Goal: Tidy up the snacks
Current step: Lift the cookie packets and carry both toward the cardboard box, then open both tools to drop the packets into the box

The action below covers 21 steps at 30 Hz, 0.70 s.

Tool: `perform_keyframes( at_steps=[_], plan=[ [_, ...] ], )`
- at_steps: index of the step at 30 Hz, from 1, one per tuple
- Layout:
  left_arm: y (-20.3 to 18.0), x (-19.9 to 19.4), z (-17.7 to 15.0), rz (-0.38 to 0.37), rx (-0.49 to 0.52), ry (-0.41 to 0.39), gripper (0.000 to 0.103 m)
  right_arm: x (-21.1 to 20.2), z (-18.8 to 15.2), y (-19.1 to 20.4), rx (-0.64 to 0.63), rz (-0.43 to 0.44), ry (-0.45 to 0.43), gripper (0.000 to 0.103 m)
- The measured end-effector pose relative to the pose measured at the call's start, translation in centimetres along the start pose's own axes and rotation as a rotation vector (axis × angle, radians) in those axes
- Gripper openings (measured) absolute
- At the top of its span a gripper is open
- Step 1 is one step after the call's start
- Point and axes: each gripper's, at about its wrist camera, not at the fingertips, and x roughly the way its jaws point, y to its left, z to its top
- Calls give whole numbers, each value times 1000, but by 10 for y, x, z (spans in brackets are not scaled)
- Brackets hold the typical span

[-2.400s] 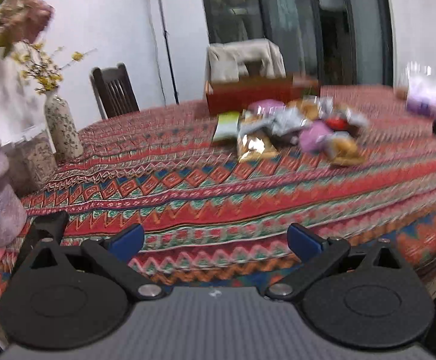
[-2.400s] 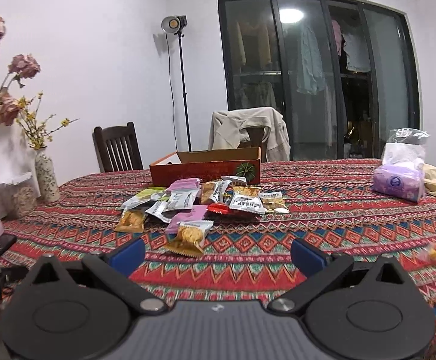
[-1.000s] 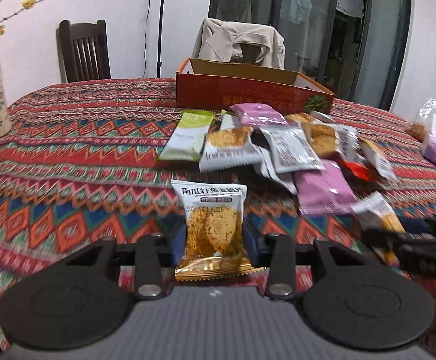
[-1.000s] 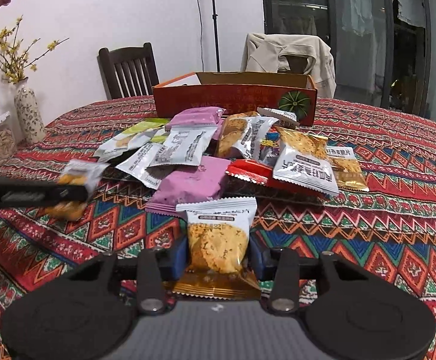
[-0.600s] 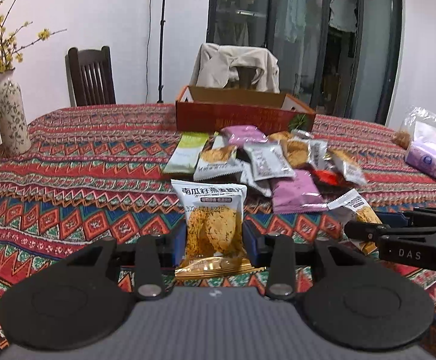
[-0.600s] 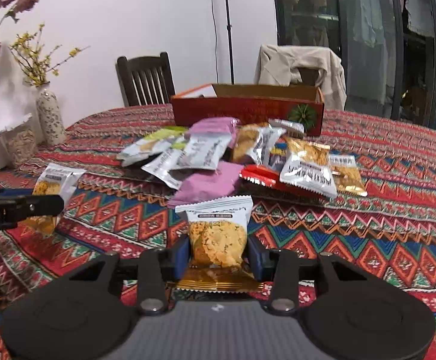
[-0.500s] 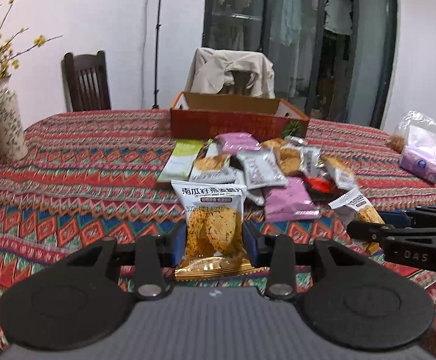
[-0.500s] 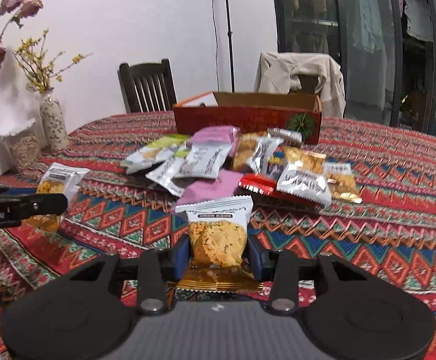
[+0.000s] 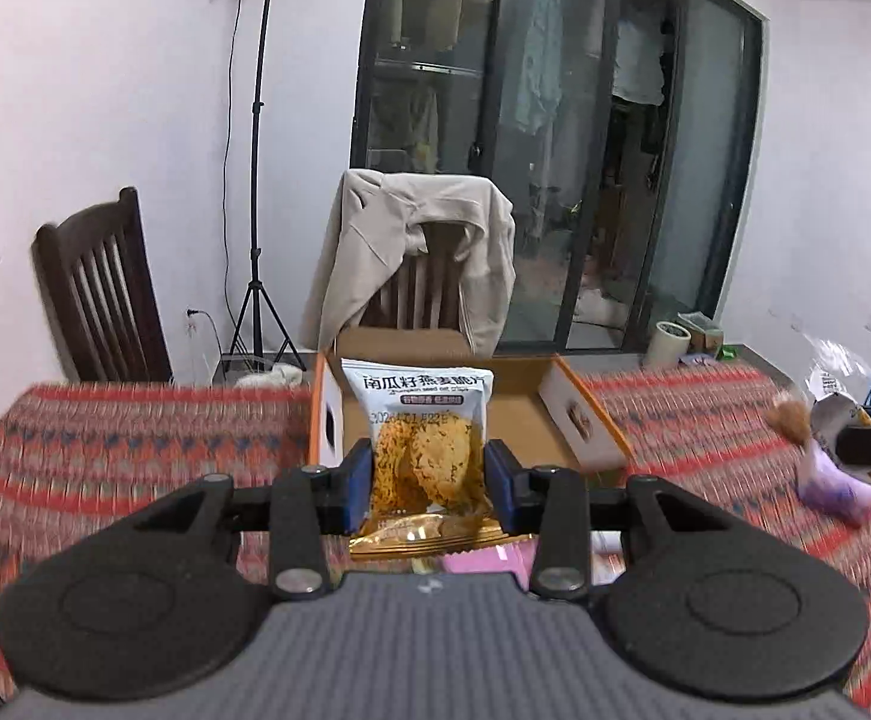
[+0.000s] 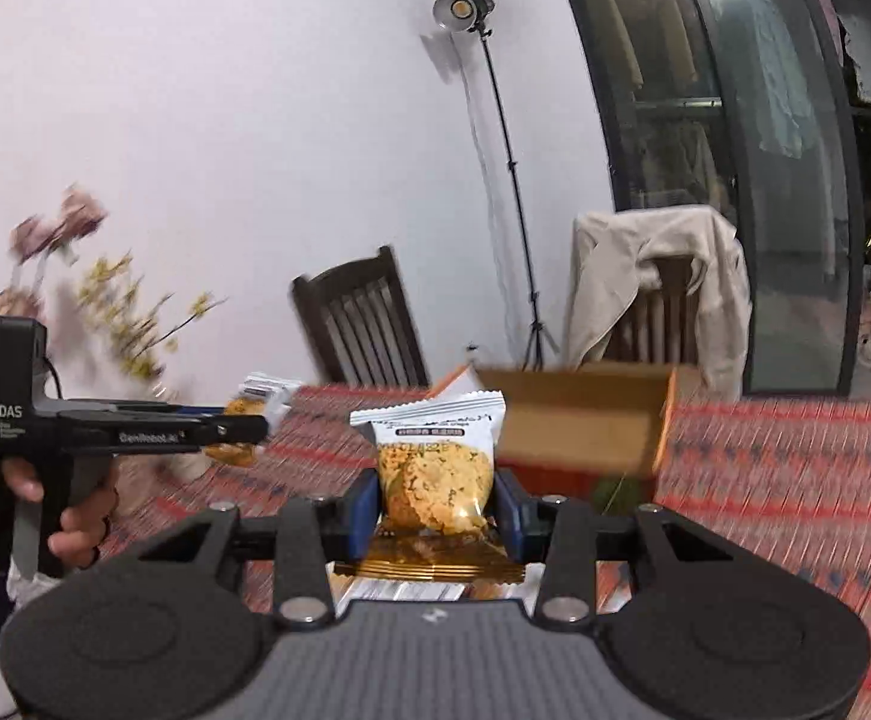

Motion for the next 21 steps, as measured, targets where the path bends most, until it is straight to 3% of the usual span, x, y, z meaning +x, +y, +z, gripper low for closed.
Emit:
perform_keyframes(
  at_steps=[6, 11, 15, 21],
  plan=[
    [22, 89, 74, 15, 7, 12, 40, 99, 99, -52, 20, -81, 116, 40],
    [37, 187, 102, 37, -9, 66, 40, 212, 138, -101, 59, -205, 210, 40],
    [43, 274, 83, 34, 13, 99, 40, 302, 128, -141, 114, -303, 295, 42],
    [56, 365, 34, 14, 16, 201, 41, 403, 62, -180, 123, -411, 430, 42]
  ],
)
